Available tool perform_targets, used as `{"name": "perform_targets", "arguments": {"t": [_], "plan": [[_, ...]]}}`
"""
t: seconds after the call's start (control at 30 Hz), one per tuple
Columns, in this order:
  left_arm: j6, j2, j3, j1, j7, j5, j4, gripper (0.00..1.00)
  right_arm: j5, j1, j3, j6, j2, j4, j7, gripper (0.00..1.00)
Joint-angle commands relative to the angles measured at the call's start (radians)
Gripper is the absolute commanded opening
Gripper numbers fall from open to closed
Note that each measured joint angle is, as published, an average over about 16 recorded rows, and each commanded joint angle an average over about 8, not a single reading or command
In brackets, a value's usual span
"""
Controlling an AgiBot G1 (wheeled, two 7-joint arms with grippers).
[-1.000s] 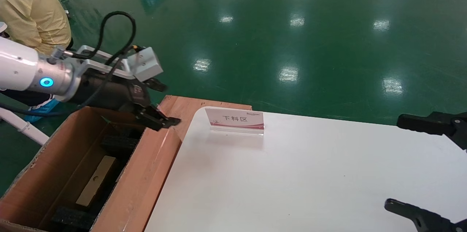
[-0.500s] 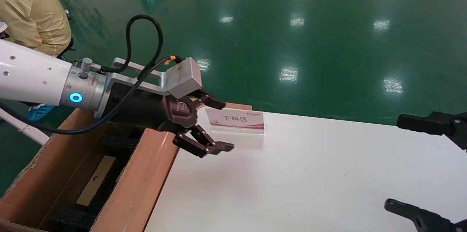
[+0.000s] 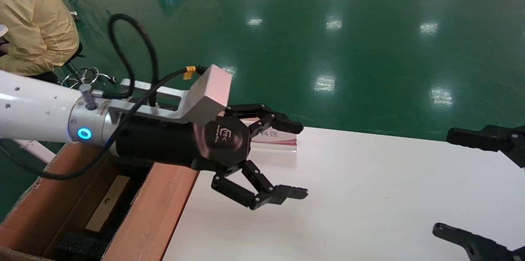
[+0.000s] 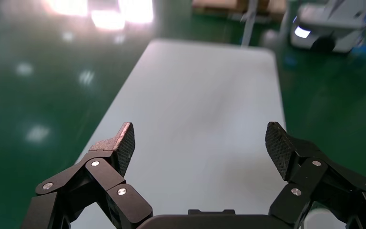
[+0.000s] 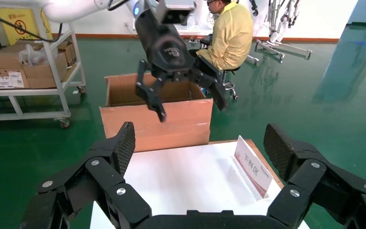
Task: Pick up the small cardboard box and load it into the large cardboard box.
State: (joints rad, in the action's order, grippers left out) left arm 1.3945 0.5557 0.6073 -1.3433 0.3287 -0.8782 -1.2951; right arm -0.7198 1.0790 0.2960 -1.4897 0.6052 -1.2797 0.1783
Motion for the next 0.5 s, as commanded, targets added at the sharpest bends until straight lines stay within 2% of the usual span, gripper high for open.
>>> {"name": "perform_targets", "arguments": {"t": [0.03,0.3,0.5], "plan": [[0.019,0.011,-0.062,0.051,-0.027,0.028,0.002,1.00,0.000,0.000,-0.001,0.000,0.000,0.000,0.000,1.00],[0.089,0.049,-0.288,0.236,-0.124,0.130,0.010,1.00,-0.002,-0.001,-0.004,-0.001,0.001,-0.001,0.002,1.00],[0.101,0.056,-0.327,0.268,-0.142,0.148,0.012,1.00,-0.004,-0.002,-0.006,-0.002,0.002,-0.002,0.003,1.00]]}}
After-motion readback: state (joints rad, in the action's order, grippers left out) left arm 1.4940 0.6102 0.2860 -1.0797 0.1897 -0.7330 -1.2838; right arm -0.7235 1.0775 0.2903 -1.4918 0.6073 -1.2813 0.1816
